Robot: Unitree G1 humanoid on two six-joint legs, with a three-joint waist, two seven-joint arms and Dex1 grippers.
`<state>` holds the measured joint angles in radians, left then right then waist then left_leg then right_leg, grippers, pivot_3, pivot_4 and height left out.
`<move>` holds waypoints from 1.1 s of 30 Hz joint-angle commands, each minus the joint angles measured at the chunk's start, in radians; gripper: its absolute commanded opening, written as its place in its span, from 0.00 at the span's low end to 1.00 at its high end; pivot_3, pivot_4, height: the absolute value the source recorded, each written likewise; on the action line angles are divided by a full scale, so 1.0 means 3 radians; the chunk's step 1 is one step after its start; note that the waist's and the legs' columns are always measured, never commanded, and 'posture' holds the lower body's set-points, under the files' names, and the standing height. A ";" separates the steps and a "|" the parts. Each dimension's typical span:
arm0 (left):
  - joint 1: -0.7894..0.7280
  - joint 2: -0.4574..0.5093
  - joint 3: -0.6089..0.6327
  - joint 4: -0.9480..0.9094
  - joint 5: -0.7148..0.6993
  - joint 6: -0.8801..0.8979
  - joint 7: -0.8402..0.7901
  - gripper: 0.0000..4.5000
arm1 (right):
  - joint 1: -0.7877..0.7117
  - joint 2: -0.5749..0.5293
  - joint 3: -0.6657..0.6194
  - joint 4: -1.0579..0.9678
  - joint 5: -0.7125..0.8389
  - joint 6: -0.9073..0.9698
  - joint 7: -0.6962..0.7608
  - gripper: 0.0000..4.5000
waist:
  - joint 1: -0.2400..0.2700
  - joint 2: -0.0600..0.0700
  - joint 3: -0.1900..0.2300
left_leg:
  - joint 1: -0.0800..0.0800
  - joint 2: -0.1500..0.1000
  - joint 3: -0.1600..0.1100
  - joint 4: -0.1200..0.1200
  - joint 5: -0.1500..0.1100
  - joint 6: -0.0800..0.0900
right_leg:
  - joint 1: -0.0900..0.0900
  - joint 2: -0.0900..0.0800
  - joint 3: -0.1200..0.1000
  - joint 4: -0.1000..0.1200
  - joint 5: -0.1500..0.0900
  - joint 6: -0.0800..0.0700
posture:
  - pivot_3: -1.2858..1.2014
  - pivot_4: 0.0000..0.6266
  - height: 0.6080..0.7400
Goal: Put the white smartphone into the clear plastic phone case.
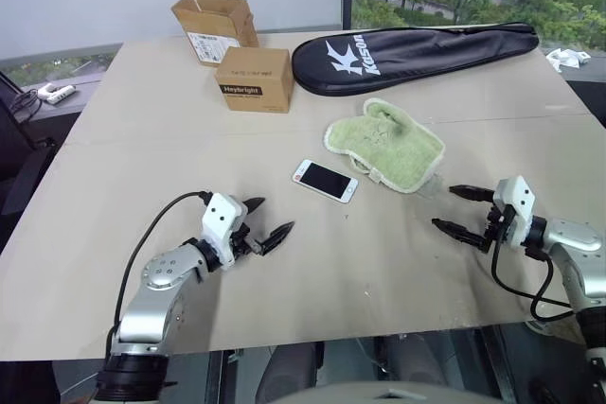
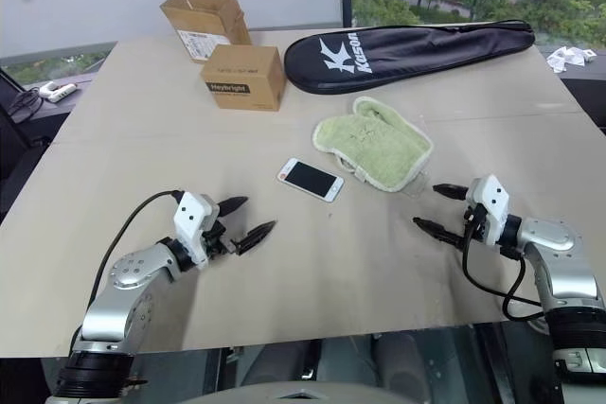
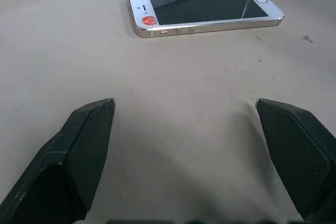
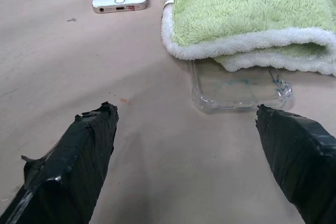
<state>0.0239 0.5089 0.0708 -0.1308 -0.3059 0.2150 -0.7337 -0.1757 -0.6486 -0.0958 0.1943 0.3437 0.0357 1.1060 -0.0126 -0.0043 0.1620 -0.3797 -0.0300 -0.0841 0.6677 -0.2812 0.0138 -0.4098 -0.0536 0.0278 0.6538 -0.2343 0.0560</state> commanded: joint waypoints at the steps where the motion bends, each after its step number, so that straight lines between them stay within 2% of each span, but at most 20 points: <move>1: 0.0010 0.0040 0.0030 -0.0014 0.0012 -0.0041 -0.0010 1.00 | -0.0014 -0.0056 -0.0070 -0.0104 0.0040 -0.0009 0.0002 1.00 | 0.0000 0.0000 0.0000 | 0.0000 0.0000 0.0000 0.0000 0.0000 0.0000 | 0.0000 0.0000 0.0000 0.0000 0.0000 0.0000 | 0.52 0.24 1.00; 16: 0.0023 0.0018 0.0039 -0.0035 -0.0018 -0.0041 -0.0017 1.00 | -0.0003 -0.0056 -0.0086 -0.0119 0.0033 0.0013 -0.0044 1.00 | 0.0000 0.0000 0.0000 | 0.0000 0.0000 0.0000 0.0000 0.0000 0.0000 | 0.0000 0.0000 0.0000 0.0000 0.0000 0.0000 | 0.52 0.24 1.00; 21: 0.0033 0.0023 0.0052 -0.0045 -0.0031 -0.0084 -0.0044 1.00 | -0.0097 0.0032 -0.0164 -0.0167 0.0144 0.0113 -0.0201 1.00 | -0.0003 0.0000 0.0000 | 0.0000 0.0000 0.0000 0.0000 0.0000 0.0000 | 0.0000 0.0000 0.0000 0.0000 0.0000 0.0000 | 0.52 0.24 1.00; 28: 0.0007 0.0096 0.0203 -0.0143 -0.0354 -0.0164 -0.0382 1.00 | -0.0567 0.0352 -0.0193 -0.0233 0.0151 0.0283 -0.0793 1.00 | -0.0007 0.0000 0.0000 | 0.0000 0.0001 0.0000 0.0000 0.0000 0.0000 | -0.0001 0.0001 0.0000 0.0001 0.0000 0.0000 | 0.52 0.24 1.00; 33: -0.0183 0.0242 0.0287 -0.0165 -0.0561 -0.0037 -0.0568 1.00 | -0.1209 0.0745 0.0235 0.0104 -0.0340 0.0498 -0.1318 1.00 | -0.0009 0.0000 0.0000 | -0.0001 0.0000 0.0000 0.0000 0.0000 -0.0001 | -0.0005 0.0001 0.0000 0.0005 0.0000 -0.0001 | 0.52 0.24 1.00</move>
<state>-0.0130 0.5639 0.1339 -0.1397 -0.4392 0.1974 -0.8806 -0.4830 -0.4560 -0.0702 0.2005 0.2928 0.1558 0.7726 -0.0153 -0.0043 0.1621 -0.3802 -0.0299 -0.0838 0.6677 -0.2810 0.0136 -0.4116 -0.0532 0.0280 0.6553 -0.2343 0.0558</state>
